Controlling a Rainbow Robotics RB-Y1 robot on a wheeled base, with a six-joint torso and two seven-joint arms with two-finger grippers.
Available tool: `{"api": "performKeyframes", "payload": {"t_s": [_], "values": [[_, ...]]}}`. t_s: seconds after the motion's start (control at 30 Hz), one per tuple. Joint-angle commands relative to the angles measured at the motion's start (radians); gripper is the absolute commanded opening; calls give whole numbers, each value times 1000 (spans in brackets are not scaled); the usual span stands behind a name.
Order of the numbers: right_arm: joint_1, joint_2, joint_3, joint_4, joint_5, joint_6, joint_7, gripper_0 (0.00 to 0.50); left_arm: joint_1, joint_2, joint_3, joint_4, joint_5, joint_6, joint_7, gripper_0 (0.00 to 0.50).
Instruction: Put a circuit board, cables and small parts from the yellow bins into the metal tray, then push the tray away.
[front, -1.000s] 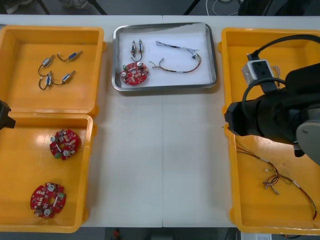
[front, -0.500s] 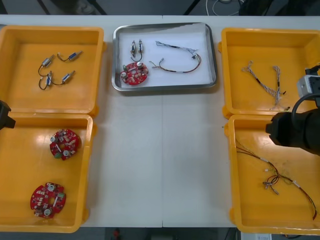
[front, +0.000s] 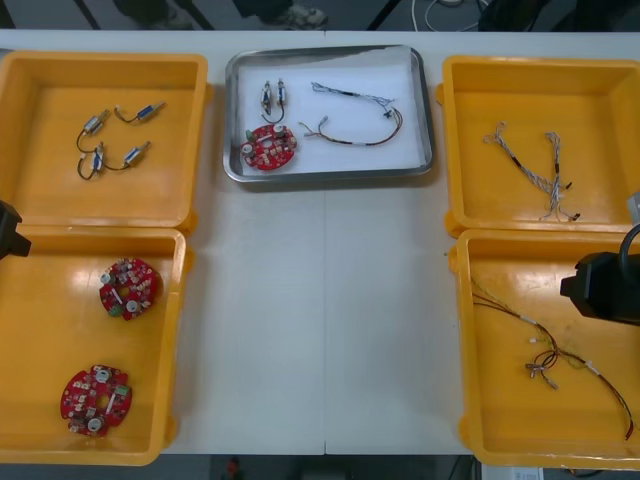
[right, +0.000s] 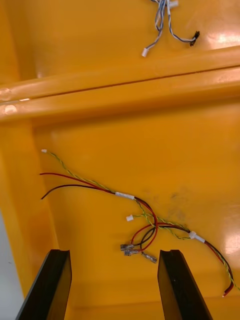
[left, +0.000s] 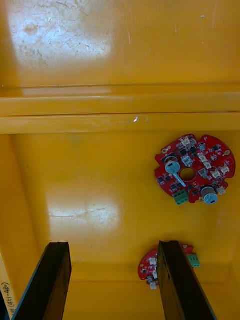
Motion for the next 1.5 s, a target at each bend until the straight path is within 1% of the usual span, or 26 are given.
{"api": "performKeyframes", "payload": {"t_s": [0.03,0.1,0.23,0.4,0.47,0.63,0.73,1.5], "values": [[17,-53,-42,36,-18,3,83,500,15,-7,31,-13,-9,7,57,500],[21,-70,-53,57,-24,3,126,500,15,-7,31,-13,-9,7,57,500],[37,-100,-55,77,-35,3,145,500,15,-7,31,-13,-9,7,57,500],[47,-148,-67,119,-91,3,148,500,15,-7,31,-13,-9,7,57,500],[47,-153,-79,128,-111,3,148,500,15,-7,31,-13,-9,7,57,500],[41,-154,-96,128,-114,3,152,500,15,-7,31,-13,-9,7,57,500],[34,-154,-98,128,-98,3,152,500,15,-7,31,-13,-9,7,57,500],[32,-153,-107,128,-101,3,151,500,15,-7,31,-13,-9,7,57,500]]}}
